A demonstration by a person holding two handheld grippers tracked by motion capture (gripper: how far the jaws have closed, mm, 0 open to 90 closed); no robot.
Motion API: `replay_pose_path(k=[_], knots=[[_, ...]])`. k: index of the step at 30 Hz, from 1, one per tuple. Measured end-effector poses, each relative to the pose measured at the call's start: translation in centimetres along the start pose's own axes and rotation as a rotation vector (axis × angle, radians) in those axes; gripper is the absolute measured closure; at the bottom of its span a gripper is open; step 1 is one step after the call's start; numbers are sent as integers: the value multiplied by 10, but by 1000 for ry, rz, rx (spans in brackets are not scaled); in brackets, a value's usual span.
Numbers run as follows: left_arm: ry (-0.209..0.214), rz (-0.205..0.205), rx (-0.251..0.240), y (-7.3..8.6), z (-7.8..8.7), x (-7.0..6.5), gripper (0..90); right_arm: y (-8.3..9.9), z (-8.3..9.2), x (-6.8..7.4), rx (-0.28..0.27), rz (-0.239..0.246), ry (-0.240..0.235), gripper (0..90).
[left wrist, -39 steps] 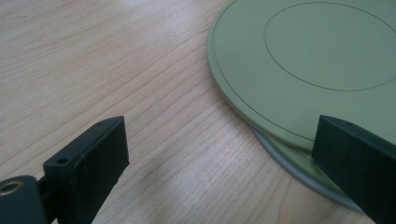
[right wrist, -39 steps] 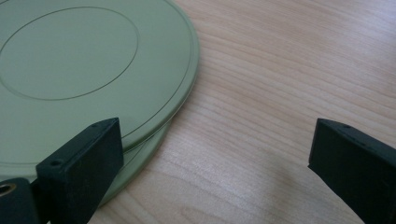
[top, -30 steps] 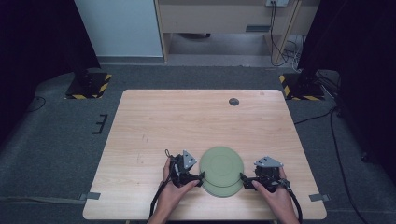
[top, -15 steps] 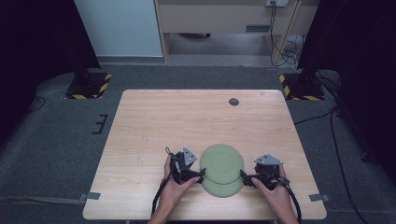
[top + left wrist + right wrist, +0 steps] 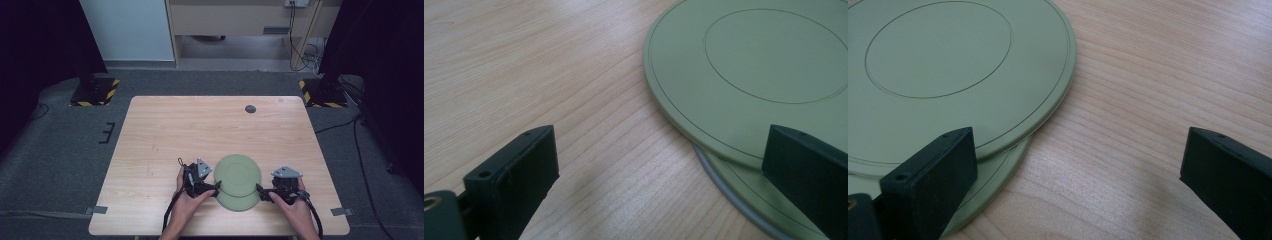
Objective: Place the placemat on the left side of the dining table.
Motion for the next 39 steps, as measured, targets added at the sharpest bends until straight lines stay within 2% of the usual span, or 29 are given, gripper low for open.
replay_pose_path(k=[3, 9, 21, 25, 29, 31, 39], knots=[[-5, 4, -2, -1, -1, 1, 9, 0, -1, -1, 0, -4, 1, 8], [-13, -15, -7, -2, -2, 2, 17, -2, -4, -3, -6, -4, 13, 8], [-3, -21, 12, -4, -6, 6, 11, -4, -7, -5, -14, -11, 22, 11], [12, -2, 15, -4, -5, 7, 16, -4, -6, -4, -14, -10, 23, 32], [33, -20, 19, -4, -4, 0, 30, -2, -2, -1, -7, -5, 9, 34], [26, -31, 17, -4, -3, -1, 28, -1, -1, 1, -5, 2, 2, 37], [12, -21, 20, -5, -7, 3, 0, -3, -6, 2, -15, 5, 12, 9]])
Point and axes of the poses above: each handheld gripper's, and its own axes: z roughly backward along the jaws, y roughly out of its underside, x roughly to its left, the point moved 5 cm from there along -z, roughly forward along the jaws, and after that the axes turned 8 degrees about -x, right-handed, at the moved point
